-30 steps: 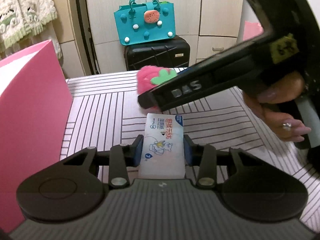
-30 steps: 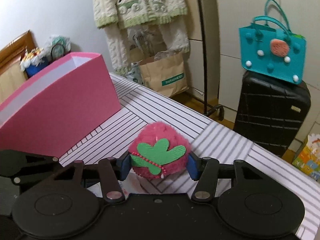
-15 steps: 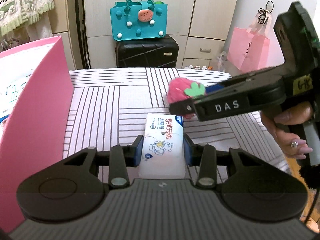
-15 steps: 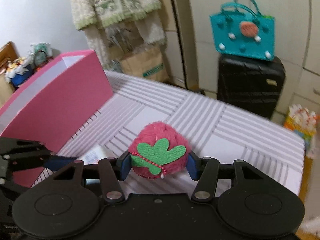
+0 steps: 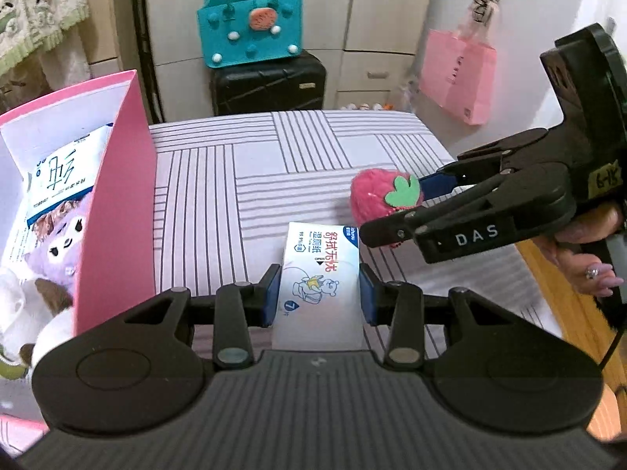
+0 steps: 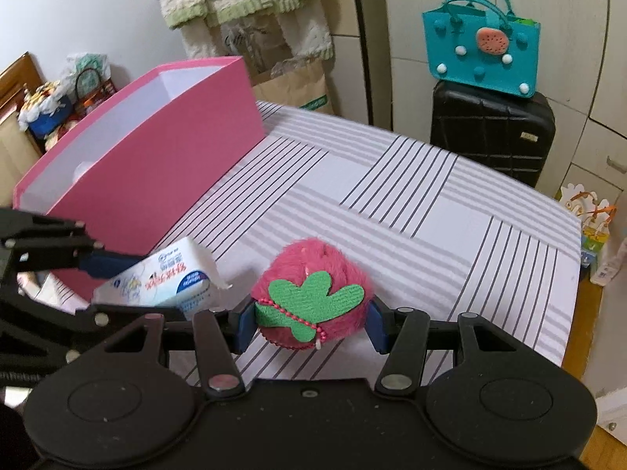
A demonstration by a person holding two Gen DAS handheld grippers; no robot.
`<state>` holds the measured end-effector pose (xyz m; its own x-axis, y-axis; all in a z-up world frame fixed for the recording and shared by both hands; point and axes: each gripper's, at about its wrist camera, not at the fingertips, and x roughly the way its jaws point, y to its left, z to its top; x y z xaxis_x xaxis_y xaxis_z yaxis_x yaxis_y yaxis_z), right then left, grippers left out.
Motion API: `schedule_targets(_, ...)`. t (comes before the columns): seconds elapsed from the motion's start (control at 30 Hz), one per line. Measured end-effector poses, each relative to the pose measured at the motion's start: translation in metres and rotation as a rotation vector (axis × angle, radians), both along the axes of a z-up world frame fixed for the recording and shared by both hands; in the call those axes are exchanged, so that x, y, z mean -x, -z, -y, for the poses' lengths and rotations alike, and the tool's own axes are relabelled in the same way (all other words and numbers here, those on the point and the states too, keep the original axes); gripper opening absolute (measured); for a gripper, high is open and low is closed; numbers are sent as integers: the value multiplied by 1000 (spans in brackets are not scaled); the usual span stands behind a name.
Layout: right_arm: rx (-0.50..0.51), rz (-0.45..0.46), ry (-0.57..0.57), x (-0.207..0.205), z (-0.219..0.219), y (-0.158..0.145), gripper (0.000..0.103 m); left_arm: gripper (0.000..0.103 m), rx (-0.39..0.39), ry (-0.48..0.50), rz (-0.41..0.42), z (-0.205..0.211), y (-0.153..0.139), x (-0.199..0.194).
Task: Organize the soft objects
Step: 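Carry the tissue pack and strawberry puff with both tools into the pink box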
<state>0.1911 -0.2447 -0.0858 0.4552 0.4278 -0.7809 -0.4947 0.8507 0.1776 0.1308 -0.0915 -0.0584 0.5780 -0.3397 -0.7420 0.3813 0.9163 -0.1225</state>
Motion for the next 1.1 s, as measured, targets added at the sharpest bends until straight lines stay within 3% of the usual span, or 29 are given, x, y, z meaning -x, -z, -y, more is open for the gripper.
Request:
schedule_targets(0.37, -5, -58, -100, 50, -20, -27, 60, 39, 2, 78, -79, -32, -22, 30)
schedule_targets(0.53, -12, -60, -156, 60, -35, -41, 60, 39, 22, 82, -73, -54, -41, 44)
schedule_targets(0.9, -49, -4, -286, 67, -75, -76, 61, 39, 38, -59, 79, -118, -78, 70)
schedule_targets(1.1, -69, 41, -382, 61, -104, -95, 61, 39, 35, -188, 67, -159, -74, 60)
